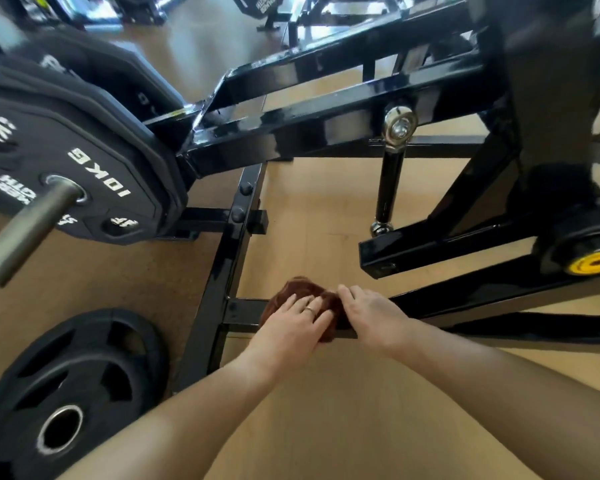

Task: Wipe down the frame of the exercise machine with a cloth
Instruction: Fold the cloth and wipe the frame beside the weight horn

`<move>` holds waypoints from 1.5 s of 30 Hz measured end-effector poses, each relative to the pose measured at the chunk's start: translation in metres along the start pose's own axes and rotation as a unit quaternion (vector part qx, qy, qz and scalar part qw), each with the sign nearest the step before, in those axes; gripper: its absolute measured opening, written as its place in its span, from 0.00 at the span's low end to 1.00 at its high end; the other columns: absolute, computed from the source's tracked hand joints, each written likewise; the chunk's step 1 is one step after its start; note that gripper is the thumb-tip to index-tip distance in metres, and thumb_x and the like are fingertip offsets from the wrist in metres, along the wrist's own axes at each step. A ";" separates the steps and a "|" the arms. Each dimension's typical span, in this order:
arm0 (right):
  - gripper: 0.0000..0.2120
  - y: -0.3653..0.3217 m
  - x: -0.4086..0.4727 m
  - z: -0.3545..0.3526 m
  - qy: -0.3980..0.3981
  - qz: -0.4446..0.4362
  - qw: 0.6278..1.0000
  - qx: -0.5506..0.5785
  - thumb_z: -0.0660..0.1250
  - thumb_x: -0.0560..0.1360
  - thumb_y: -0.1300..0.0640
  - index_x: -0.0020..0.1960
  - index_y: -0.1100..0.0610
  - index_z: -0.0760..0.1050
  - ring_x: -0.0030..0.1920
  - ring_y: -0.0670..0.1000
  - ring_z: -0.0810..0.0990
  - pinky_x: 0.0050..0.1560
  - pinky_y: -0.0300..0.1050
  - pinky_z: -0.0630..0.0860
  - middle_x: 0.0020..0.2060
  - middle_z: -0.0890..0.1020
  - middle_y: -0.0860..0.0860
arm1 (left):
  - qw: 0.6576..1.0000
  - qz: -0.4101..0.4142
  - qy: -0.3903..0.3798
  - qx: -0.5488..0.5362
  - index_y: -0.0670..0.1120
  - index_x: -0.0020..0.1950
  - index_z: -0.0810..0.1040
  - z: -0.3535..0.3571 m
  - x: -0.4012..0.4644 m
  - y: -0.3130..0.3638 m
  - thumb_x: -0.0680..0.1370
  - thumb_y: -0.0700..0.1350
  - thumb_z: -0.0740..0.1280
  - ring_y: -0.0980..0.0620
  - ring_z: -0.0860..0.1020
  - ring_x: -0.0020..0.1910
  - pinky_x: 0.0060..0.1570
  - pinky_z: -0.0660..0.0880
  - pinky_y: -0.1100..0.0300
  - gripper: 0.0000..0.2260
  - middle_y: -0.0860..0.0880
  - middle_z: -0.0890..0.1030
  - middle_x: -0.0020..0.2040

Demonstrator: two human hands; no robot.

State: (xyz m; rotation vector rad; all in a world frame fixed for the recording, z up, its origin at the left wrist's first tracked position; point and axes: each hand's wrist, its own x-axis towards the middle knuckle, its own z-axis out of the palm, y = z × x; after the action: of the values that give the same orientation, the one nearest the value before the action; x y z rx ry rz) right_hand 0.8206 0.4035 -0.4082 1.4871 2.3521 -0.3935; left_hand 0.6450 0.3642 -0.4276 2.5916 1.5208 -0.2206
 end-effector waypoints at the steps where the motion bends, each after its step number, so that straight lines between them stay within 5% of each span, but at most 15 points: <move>1: 0.38 -0.004 -0.005 -0.007 -0.024 0.005 1.000 -0.016 0.71 0.77 0.60 0.80 0.57 0.53 0.66 0.56 0.73 0.67 0.50 0.72 0.67 0.71 0.55 | 1.000 0.001 -0.014 -0.003 0.48 0.79 0.65 -0.009 -0.006 -0.006 0.85 0.47 0.61 0.44 0.65 0.78 0.79 0.60 0.48 0.22 0.45 0.67 0.79; 3: 0.36 -0.010 -0.015 -0.027 -0.063 0.008 0.997 -0.039 0.70 0.77 0.63 0.79 0.55 0.55 0.64 0.57 0.74 0.59 0.52 0.75 0.64 0.71 0.55 | 0.996 -0.036 -0.053 -0.054 0.50 0.75 0.69 -0.034 -0.017 -0.017 0.84 0.49 0.62 0.46 0.75 0.68 0.69 0.73 0.50 0.18 0.47 0.75 0.71; 6: 0.39 -0.021 -0.035 -0.066 -0.112 -0.007 0.993 -0.021 0.71 0.74 0.66 0.79 0.54 0.56 0.60 0.57 0.75 0.49 0.50 0.76 0.62 0.71 0.55 | 0.958 -0.136 -0.083 -0.240 0.51 0.61 0.74 -0.081 -0.035 -0.037 0.85 0.51 0.61 0.50 0.80 0.54 0.57 0.78 0.50 0.08 0.52 0.80 0.56; 11: 0.42 -0.049 -0.087 -0.139 -0.132 0.037 0.970 0.199 0.74 0.74 0.59 0.81 0.48 0.55 0.65 0.56 0.75 0.61 0.51 0.79 0.70 0.70 0.51 | 0.822 -0.280 0.003 -0.496 0.58 0.53 0.77 -0.173 -0.077 -0.043 0.85 0.50 0.60 0.56 0.80 0.50 0.49 0.75 0.62 0.07 0.55 0.81 0.50; 17: 0.24 -0.101 -0.156 -0.258 -0.113 0.131 0.792 0.585 0.62 0.80 0.70 0.73 0.52 0.70 0.66 0.56 0.78 0.66 0.56 0.78 0.66 0.78 0.55 | 0.742 -0.329 0.039 -0.583 0.49 0.51 0.81 -0.292 -0.122 -0.026 0.85 0.48 0.60 0.49 0.80 0.52 0.57 0.76 0.51 0.11 0.49 0.83 0.49; 22: 0.15 -0.137 -0.223 -0.346 -0.126 0.219 0.565 0.785 0.60 0.84 0.58 0.67 0.59 0.78 0.64 0.58 0.79 0.69 0.57 0.75 0.64 0.81 0.61 | 0.723 -0.348 0.024 -0.596 0.49 0.52 0.81 -0.386 -0.160 -0.015 0.85 0.49 0.59 0.49 0.80 0.52 0.59 0.75 0.51 0.12 0.50 0.83 0.50; 23: 0.15 -0.142 -0.236 -0.362 -0.130 0.223 0.542 0.800 0.62 0.83 0.53 0.66 0.57 0.79 0.64 0.57 0.80 0.69 0.57 0.75 0.63 0.82 0.59 | 0.720 -0.350 0.022 -0.598 0.49 0.53 0.81 -0.404 -0.166 -0.013 0.85 0.49 0.59 0.50 0.79 0.53 0.59 0.74 0.52 0.11 0.50 0.83 0.50; 29: 0.18 -0.161 -0.280 -0.467 -0.114 0.167 0.579 0.790 0.72 0.78 0.45 0.66 0.41 0.74 0.63 0.54 0.80 0.66 0.58 0.78 0.64 0.81 0.50 | 0.676 -0.382 0.018 -0.630 0.50 0.58 0.80 -0.522 -0.183 -0.011 0.86 0.54 0.59 0.46 0.80 0.57 0.63 0.76 0.48 0.13 0.46 0.83 0.54; 34: 0.25 -0.152 -0.301 -0.541 -0.081 0.148 0.569 0.805 0.71 0.78 0.44 0.74 0.40 0.69 0.67 0.53 0.77 0.69 0.58 0.75 0.66 0.78 0.48 | 0.583 -0.407 0.036 -0.702 0.51 0.58 0.80 -0.611 -0.167 0.014 0.84 0.56 0.62 0.44 0.80 0.57 0.65 0.75 0.41 0.12 0.44 0.83 0.56; 39: 0.20 -0.104 -0.316 -0.579 0.001 0.195 0.566 0.801 0.69 0.80 0.46 0.71 0.41 0.72 0.65 0.55 0.78 0.67 0.61 0.77 0.64 0.79 0.49 | 0.525 -0.392 0.005 -0.755 0.54 0.63 0.77 -0.666 -0.127 0.053 0.84 0.60 0.59 0.44 0.79 0.60 0.59 0.78 0.45 0.16 0.45 0.81 0.60; 41: 0.17 -0.077 -0.322 -0.585 0.040 0.216 0.561 0.798 0.69 0.80 0.47 0.68 0.41 0.73 0.63 0.54 0.79 0.63 0.62 0.79 0.62 0.80 0.49 | 0.535 -0.377 -0.017 -0.756 0.54 0.65 0.76 -0.679 -0.109 0.070 0.84 0.63 0.57 0.45 0.79 0.59 0.52 0.79 0.49 0.18 0.46 0.80 0.59; 45: 0.16 -0.028 -0.332 -0.590 0.086 0.273 0.572 0.769 0.68 0.81 0.46 0.67 0.42 0.72 0.61 0.56 0.79 0.58 0.64 0.82 0.61 0.79 0.49 | 0.607 -0.350 -0.029 -0.713 0.58 0.61 0.73 -0.692 -0.072 0.099 0.85 0.61 0.56 0.50 0.77 0.56 0.54 0.77 0.52 0.12 0.50 0.79 0.58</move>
State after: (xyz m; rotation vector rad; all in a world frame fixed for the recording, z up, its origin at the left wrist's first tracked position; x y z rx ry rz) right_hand 0.8527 0.3565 0.2668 2.7015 0.9703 -2.5442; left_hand 0.7387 0.3821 0.2686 0.6757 1.4972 0.6104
